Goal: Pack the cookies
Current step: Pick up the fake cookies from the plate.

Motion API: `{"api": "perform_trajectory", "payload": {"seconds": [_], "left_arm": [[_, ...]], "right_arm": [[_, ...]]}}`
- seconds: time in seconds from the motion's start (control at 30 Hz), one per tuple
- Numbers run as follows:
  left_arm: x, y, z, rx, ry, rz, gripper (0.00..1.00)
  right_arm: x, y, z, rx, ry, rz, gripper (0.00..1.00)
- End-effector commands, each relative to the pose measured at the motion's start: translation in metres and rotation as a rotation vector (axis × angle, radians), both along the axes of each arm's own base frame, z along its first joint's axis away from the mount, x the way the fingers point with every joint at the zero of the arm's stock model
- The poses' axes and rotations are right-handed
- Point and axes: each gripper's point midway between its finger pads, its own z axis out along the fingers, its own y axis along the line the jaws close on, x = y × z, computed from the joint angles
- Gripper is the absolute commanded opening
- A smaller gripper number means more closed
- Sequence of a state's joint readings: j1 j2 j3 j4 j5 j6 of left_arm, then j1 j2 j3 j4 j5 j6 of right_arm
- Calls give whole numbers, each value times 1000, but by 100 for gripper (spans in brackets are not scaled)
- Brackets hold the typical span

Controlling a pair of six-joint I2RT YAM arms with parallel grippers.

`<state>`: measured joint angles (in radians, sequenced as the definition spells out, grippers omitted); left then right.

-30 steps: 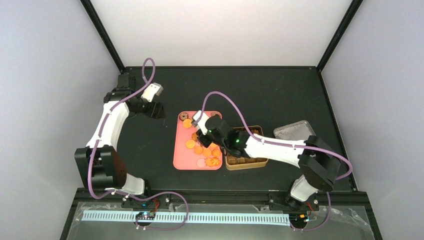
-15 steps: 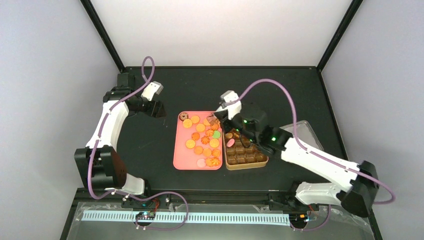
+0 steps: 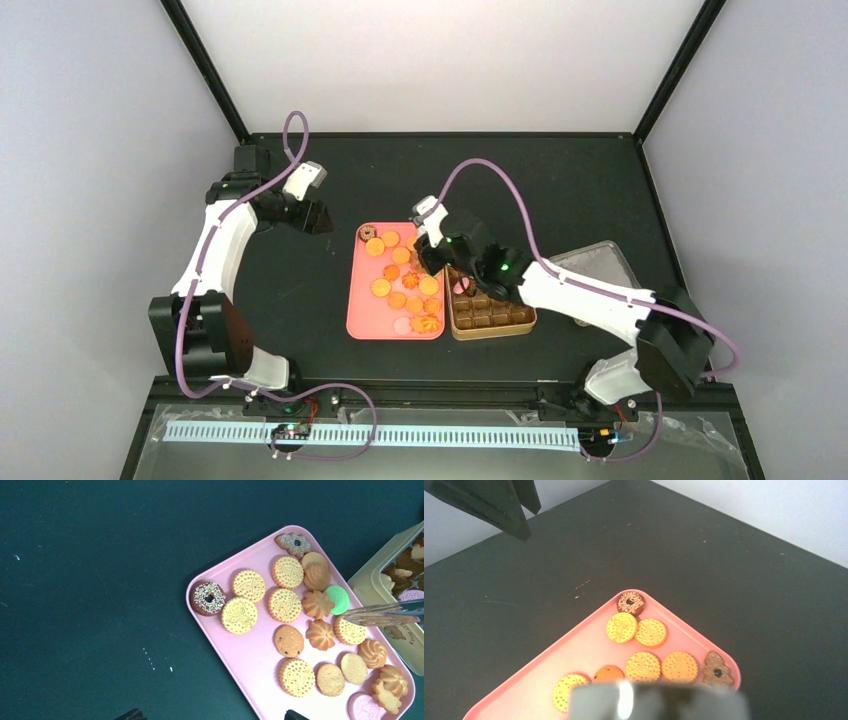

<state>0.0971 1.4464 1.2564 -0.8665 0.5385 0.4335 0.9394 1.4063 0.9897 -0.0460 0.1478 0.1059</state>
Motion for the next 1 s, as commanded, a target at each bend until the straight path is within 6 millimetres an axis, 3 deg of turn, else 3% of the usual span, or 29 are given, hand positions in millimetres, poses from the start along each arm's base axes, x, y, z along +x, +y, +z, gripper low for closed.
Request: {"api": "perform_trajectory", "payload": {"seconds": [0.0, 0.17, 0.43, 0.97], "left_arm": [[-3, 1, 5, -1, -8, -5, 74], [-2, 0, 5, -6, -3, -6, 75], [-2, 1, 4, -3, -3, -6, 76], [-3, 3, 6, 11, -9, -4, 76]], "right_arm": [[9, 28, 21, 82, -29, 47, 18], [13, 38, 1, 61, -5, 55, 23], [14, 45, -11, 52, 0, 65, 29], [-3, 47, -44, 9, 65, 91, 30]]}}
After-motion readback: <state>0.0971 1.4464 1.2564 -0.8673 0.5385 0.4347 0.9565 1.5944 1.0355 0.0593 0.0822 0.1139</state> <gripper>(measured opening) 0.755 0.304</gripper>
